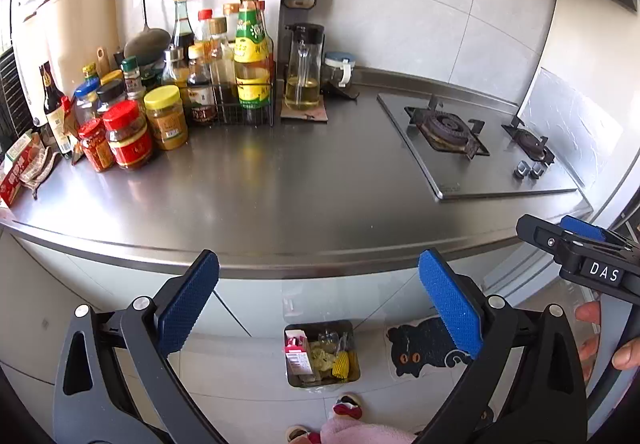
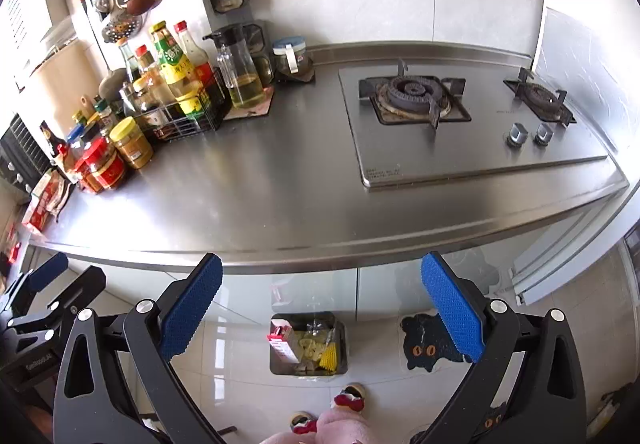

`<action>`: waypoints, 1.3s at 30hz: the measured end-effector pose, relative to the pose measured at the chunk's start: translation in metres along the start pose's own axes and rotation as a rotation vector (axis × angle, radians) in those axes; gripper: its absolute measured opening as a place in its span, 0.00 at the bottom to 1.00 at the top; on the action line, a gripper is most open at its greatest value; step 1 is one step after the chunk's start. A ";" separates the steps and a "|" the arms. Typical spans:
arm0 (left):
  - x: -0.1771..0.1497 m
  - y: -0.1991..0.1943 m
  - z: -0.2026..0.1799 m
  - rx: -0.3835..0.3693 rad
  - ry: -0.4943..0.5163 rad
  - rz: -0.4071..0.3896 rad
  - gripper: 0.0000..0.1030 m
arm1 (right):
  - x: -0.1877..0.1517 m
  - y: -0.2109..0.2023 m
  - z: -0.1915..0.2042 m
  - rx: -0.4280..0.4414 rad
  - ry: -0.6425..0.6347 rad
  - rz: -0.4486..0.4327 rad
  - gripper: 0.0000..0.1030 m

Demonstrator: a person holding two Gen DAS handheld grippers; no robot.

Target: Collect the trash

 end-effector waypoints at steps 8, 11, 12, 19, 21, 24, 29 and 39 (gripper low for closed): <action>0.022 -0.034 0.003 0.040 -0.014 -0.086 0.92 | 0.013 -0.030 0.005 -0.065 -0.044 -0.092 0.97; 0.026 -0.037 0.003 0.047 -0.019 -0.094 0.92 | 0.016 -0.033 0.007 -0.071 -0.052 -0.112 0.97; 0.026 -0.037 0.003 0.048 -0.021 -0.095 0.92 | 0.017 -0.034 0.007 -0.070 -0.055 -0.114 0.97; 0.030 -0.037 0.000 0.053 -0.019 -0.098 0.92 | 0.019 -0.031 0.010 -0.049 -0.061 -0.113 0.97; 0.031 -0.037 -0.001 0.054 -0.019 -0.097 0.92 | 0.020 -0.031 0.011 -0.045 -0.063 -0.115 0.97; 0.032 -0.037 -0.004 0.056 -0.015 -0.104 0.92 | 0.022 -0.031 0.012 -0.039 -0.065 -0.114 0.97; 0.035 -0.036 -0.006 0.059 -0.010 -0.105 0.92 | 0.026 -0.033 0.009 -0.034 -0.062 -0.124 0.97; 0.042 -0.029 -0.009 0.068 -0.014 -0.098 0.92 | 0.032 -0.027 0.007 -0.030 -0.061 -0.112 0.97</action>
Point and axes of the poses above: each gripper's, at about its wrist camera, not at the fingertips, and y roughly the way its jaws point, z to its left, x to its top, the point moved 8 cm from there along y, roughly the way its jaws point, and after that the axes turned 13 degrees about z, right-handed, at the moved point
